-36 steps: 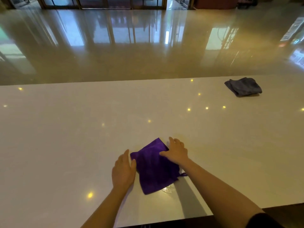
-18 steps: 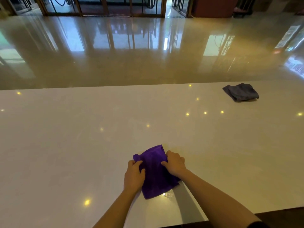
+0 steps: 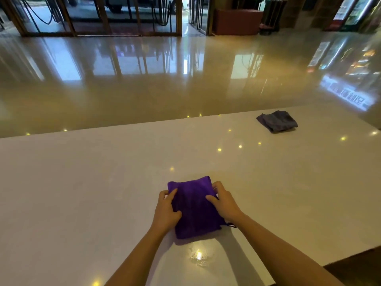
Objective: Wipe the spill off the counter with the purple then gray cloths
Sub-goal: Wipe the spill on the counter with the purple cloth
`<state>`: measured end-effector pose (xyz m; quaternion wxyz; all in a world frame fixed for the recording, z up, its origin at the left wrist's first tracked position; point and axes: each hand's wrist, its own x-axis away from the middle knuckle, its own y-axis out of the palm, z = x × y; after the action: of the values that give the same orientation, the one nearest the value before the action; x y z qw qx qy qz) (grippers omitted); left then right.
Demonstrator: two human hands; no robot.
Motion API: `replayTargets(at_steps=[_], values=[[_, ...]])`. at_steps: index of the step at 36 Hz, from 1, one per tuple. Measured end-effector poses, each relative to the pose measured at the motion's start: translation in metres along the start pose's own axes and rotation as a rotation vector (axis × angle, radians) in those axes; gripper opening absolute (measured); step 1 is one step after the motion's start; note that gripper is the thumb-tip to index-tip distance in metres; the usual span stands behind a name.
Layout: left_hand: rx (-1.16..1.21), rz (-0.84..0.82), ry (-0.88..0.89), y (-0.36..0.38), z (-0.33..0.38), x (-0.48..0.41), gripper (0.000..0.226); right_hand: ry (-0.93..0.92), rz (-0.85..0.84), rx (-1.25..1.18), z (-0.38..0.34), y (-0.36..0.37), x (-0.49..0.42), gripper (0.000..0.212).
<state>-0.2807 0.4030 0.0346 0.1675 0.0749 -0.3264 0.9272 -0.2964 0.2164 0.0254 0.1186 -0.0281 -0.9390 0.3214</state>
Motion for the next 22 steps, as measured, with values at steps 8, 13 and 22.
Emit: replayTargets(at_steps=[8,13,22], values=[[-0.042,-0.01,0.086,0.007,0.068,-0.058,0.067,-0.083,0.15,-0.066,-0.002,-0.068,-0.036,0.033],[-0.072,0.007,0.101,0.03,0.118,-0.103,0.068,-0.204,0.193,0.071,0.016,-0.126,-0.071,0.026],[-0.078,0.029,0.052,0.089,0.205,-0.192,0.067,-0.305,0.1,0.23,0.064,-0.231,-0.152,0.042]])
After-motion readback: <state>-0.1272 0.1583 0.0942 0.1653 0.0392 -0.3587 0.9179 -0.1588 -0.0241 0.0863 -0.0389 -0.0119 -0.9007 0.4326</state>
